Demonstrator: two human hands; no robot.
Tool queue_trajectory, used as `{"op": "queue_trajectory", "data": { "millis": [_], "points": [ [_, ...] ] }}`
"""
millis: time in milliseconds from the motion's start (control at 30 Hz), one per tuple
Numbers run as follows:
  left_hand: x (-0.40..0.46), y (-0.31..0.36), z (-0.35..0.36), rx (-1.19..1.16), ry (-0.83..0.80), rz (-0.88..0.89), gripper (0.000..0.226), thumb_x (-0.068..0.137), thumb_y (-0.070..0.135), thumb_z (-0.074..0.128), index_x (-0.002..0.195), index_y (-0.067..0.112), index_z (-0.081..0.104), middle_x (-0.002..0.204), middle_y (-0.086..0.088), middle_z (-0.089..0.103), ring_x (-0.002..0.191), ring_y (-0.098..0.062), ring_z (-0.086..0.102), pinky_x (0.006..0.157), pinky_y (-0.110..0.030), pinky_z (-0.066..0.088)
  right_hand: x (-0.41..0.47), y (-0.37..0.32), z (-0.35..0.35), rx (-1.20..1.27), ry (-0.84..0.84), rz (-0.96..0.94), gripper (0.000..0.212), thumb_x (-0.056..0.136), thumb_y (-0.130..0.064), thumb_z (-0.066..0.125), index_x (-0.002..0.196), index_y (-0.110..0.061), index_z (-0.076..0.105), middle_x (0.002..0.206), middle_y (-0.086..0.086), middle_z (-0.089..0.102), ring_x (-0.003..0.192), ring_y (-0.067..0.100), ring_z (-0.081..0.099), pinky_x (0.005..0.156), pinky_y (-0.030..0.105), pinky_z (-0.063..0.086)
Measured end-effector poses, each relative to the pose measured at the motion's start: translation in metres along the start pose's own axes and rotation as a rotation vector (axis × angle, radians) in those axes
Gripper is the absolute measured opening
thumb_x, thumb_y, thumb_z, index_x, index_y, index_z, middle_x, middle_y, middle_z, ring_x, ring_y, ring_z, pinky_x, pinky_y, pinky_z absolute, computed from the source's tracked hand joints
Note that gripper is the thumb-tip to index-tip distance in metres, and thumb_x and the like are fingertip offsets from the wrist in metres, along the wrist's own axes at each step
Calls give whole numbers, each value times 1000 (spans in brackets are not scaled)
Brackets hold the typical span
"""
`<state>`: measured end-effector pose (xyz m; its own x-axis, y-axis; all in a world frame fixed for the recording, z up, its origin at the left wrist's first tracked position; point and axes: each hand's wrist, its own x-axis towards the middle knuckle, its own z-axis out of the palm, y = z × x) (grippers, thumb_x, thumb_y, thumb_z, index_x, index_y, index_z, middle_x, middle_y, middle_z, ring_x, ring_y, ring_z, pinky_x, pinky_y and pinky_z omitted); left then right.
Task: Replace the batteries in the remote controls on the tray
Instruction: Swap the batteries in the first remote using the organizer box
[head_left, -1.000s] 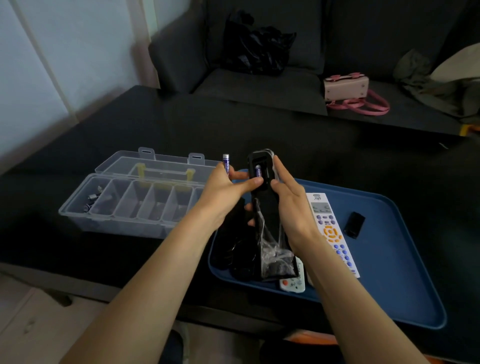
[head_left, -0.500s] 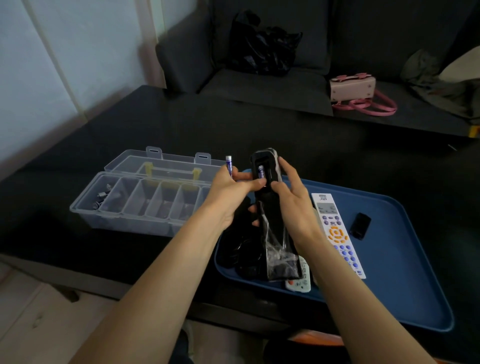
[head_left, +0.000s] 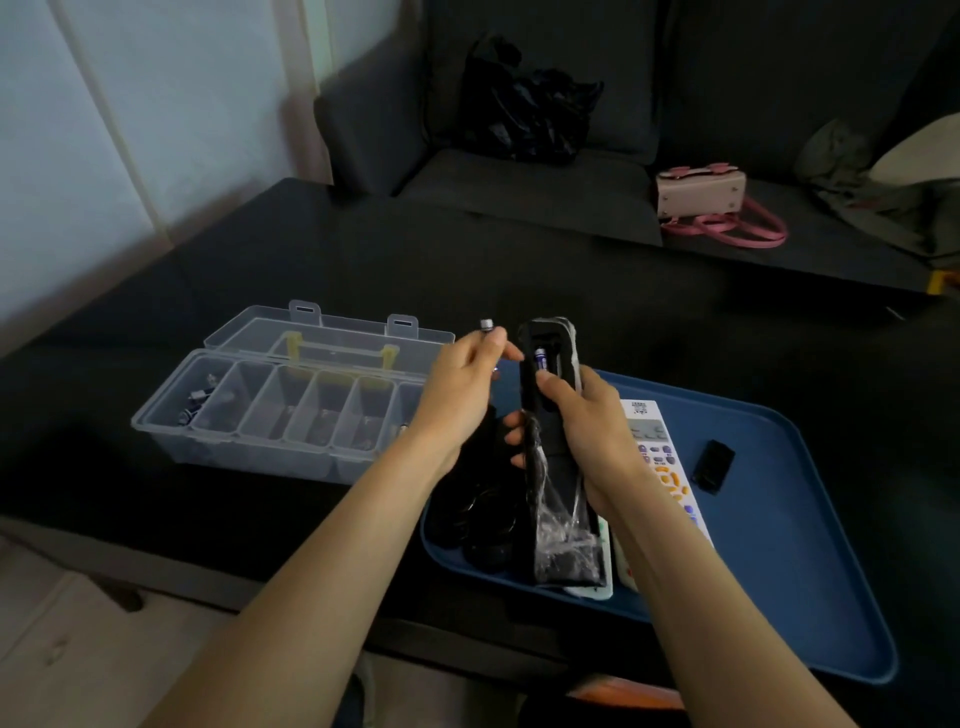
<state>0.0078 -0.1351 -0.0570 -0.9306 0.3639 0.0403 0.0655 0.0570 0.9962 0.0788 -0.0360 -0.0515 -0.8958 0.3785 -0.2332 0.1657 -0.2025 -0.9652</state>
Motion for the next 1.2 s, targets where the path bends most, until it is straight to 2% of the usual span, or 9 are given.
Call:
{"op": "queue_trajectory", "data": {
  "millis": [100,200,333,467,667,833,933,1000,1200],
  "points": [
    [-1,3,-5,1,0,106,21,96,23,48,106,29,64,86,7,62,79,-5,55,71,-19,46,1,0,1,42,6,48,17,99,-21,46,111,-9,48,72,21,63,53,25,62,46,34,53],
    [-4,7,-8,-67,-44,128,41,93,14,54,131,27,49,84,4,66,74,-1,63,68,-15,52,0,-1,0,62,1,74,24,100,-29,43,112,-8,49,77,22,64,55,26,61,49,35,53],
    [-8,10,-2,-124,-9,164,22,92,10,55,111,22,56,88,-6,71,73,-10,68,66,-21,55,3,2,-2,141,3,116,43,99,-33,34,121,-1,51,80,23,64,59,27,63,53,37,53],
    [-8,8,0,-108,-7,174,19,91,9,55,104,21,63,84,-2,70,70,-5,64,66,-18,53,1,0,-2,197,-41,158,47,98,-29,30,122,5,53,83,23,64,64,27,63,56,38,54],
    [-7,6,-5,257,-88,256,32,96,9,45,122,22,58,96,8,64,76,1,59,72,-11,49,2,-1,-3,156,-31,139,44,100,-27,29,126,2,49,87,23,64,66,27,65,55,38,56],
    [-7,9,-8,352,-1,325,10,90,19,59,97,15,53,82,5,67,73,-3,63,69,-18,51,1,-2,-5,137,-19,119,42,99,-25,31,124,2,50,88,25,66,66,28,65,58,39,55],
    [-7,8,-4,473,58,407,6,82,19,68,88,15,68,84,2,62,71,-2,57,64,-8,43,0,-2,-3,134,-32,109,40,99,-25,33,123,1,50,89,26,65,65,28,65,59,40,54],
    [-7,7,-1,514,86,431,12,81,17,69,93,17,71,87,2,59,70,2,53,64,-3,38,-1,-1,-2,113,-40,99,38,98,-24,34,123,0,51,90,26,65,66,28,64,58,39,54],
    [-6,9,2,199,144,257,31,73,10,76,95,18,56,83,7,66,75,1,63,68,-10,49,-2,-1,-1,61,-48,68,34,97,-23,33,117,-1,51,90,29,64,64,29,63,60,41,53]
  ]
}}
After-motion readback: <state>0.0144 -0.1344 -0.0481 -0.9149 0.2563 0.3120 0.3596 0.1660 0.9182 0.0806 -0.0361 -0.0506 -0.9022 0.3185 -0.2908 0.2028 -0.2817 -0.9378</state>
